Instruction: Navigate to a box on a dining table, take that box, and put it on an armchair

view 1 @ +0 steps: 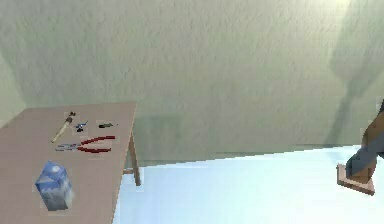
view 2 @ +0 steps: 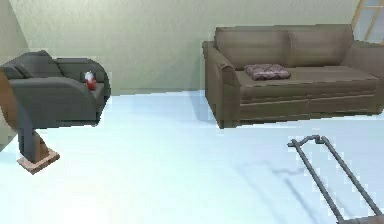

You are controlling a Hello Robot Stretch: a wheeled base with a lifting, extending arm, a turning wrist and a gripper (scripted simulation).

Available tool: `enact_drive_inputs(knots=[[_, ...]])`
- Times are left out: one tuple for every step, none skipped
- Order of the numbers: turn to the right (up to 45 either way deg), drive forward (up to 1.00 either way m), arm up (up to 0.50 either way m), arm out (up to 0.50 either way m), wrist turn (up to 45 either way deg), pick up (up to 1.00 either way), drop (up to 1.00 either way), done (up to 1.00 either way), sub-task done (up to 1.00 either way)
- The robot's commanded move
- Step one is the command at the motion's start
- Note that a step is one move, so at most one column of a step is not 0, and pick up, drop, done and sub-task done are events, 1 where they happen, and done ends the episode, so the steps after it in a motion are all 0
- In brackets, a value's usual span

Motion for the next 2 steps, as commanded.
enact_drive_inputs(knots=[[0.0, 0.2, 0.0, 0.0, 0.0, 0.0, 0.0, 0.0, 0.0], [-45.0, 0.0, 0.0, 0.0, 0.0, 0.0, 0.0, 0.0, 0.0]])
